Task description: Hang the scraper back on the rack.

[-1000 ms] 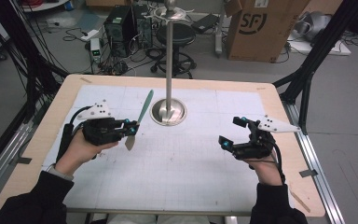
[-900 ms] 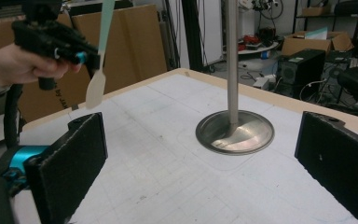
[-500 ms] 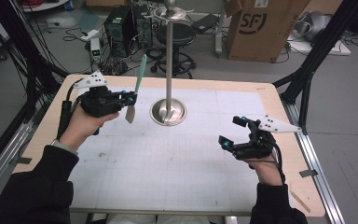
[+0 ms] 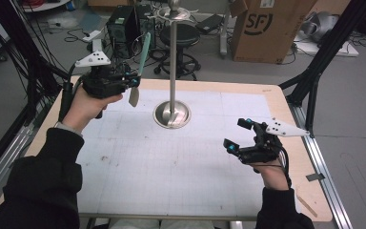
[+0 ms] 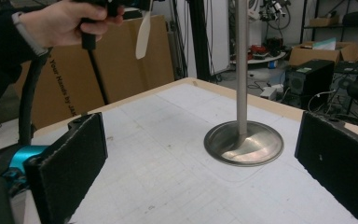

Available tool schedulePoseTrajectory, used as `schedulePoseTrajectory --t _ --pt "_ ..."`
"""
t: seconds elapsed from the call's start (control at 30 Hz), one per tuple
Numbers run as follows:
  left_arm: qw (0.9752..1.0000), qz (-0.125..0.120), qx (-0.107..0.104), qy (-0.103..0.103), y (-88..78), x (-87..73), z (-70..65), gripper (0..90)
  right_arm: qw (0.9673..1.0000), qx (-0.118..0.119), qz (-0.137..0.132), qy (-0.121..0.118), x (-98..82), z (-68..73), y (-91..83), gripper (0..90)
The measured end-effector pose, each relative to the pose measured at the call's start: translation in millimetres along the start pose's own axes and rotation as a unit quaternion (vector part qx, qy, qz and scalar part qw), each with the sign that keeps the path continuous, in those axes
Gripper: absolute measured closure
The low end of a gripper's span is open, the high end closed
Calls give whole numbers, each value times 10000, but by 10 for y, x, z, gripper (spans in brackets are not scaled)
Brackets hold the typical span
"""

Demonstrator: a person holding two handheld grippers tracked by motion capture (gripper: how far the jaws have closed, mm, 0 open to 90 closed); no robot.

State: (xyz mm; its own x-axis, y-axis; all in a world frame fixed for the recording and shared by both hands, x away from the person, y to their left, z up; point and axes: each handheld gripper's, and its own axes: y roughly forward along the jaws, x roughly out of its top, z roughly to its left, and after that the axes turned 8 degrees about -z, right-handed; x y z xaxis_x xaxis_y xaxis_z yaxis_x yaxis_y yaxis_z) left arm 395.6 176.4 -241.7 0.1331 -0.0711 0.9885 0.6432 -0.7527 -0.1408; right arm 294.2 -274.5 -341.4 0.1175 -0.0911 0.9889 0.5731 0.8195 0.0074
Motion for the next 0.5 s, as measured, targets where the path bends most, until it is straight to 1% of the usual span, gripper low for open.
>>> schedulePoseTrajectory --t 0.03,0.07,0.13,0.3,0.33,0.37,0.4,0.43,0.5 --pt "9999 -16 -38 -92 7 12 26 806 10000 5 17 17 3 10 5 11" --pt "9998 -43 -38 -176 15 17 48 805 10000 19 8 -19 8 16 9 11" --pt "9997 -55 12 -244 29 22 84 805 10000 -2 24 -50 16 29 4 11" --pt "9995 -107 99 -291 47 50 179 806 10000 -7 -15 -28 23 30 -26 11" --pt "9993 -145 120 -335 51 57 187 806 10000 -6 -22 -14 23 30 -35 11" --pt "9992 -158 121 -344 50 65 199 806 10000 -17 -34 -46 25 22 -41 11" --pt "9990 -206 127 -375 53 72 200 806 10000 -30 -24 2 25 25 -48 11" --pt "9990 -237 112 -357 57 82 203 806 10000 -31 -35 4 26 21 -54 11" --pt "9990 -230 141 -351 76 105 197 806 10000 -22 -63 -10 31 13 -66 11"
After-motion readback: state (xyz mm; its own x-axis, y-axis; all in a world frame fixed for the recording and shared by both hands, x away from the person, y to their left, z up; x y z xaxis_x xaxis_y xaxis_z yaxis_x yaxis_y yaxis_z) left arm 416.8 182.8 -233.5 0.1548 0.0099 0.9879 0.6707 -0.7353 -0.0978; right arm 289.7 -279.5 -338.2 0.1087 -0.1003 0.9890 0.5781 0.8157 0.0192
